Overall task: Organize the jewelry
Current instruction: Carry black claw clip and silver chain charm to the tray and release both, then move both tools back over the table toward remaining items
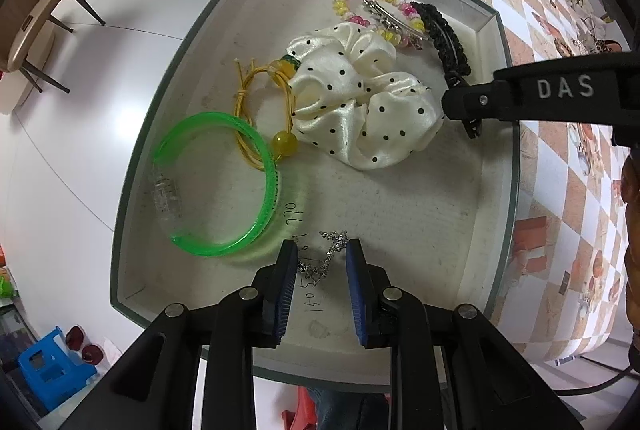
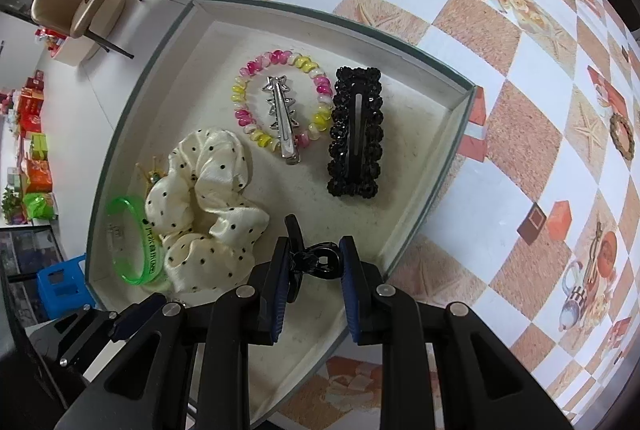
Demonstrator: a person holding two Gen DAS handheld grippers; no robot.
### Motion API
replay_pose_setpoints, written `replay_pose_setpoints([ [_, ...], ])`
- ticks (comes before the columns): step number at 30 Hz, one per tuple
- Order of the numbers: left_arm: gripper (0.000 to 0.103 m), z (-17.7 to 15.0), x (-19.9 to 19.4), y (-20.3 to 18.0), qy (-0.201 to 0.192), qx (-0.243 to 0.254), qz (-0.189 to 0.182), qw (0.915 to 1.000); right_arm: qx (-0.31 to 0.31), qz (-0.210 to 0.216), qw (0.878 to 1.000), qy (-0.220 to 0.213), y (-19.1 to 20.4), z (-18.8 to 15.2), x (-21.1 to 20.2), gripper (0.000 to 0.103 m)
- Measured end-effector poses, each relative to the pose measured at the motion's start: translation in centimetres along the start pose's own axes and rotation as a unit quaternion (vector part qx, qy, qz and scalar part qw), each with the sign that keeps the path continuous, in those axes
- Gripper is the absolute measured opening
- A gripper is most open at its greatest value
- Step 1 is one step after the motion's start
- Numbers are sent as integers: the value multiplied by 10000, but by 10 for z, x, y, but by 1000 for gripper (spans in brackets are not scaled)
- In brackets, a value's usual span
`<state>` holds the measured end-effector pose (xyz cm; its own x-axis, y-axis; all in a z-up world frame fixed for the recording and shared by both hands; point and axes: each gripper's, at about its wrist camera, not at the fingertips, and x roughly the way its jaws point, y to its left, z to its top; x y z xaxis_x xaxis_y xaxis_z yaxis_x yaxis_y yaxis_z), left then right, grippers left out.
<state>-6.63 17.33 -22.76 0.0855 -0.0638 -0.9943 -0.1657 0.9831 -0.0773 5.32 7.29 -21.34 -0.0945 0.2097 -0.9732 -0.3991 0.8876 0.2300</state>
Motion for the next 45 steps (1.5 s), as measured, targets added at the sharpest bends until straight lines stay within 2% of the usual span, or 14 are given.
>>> replay_pose_setpoints([
  [14,30,0,2,-12,7,260,356,9990,-50,-22,10000,46,-1,2,16,27],
  [19,30,1,0,-18,30,303,446,9985,3,180,9998,129,-5,4,14,37],
  [20,34,1,0,-20,29,319,467,9984,2,200,9997,133,-6,4,12,38],
  [21,43,1,-1,-21,25,331,480,9983,6,227,9997,127,-6,5,11,41],
  [22,71,1,-3,-22,-12,327,496,9982,12,247,9996,119,-5,5,10,44],
  [23,85,1,-6,-24,-90,318,520,9981,26,270,9996,102,-5,5,8,46],
  [25,85,2,-13,-28,-201,365,543,9977,60,310,9995,39,-4,5,3,50],
  [35,85,7,-23,-32,-112,422,483,9979,262,485,9980,-299,-8,7,-32,63],
  [40,85,11,-32,-31,-148,479,479,9976,453,567,9966,-392,-21,0,-50,68],
  [42,85,11,-35,-33,-154,529,486,9973,552,601,9957,-429,-30,-5,-57,78],
  [45,85,15,-40,-40,-174,689,559,9959,712,657,9940,-500,-40,-13,-64,79],
])
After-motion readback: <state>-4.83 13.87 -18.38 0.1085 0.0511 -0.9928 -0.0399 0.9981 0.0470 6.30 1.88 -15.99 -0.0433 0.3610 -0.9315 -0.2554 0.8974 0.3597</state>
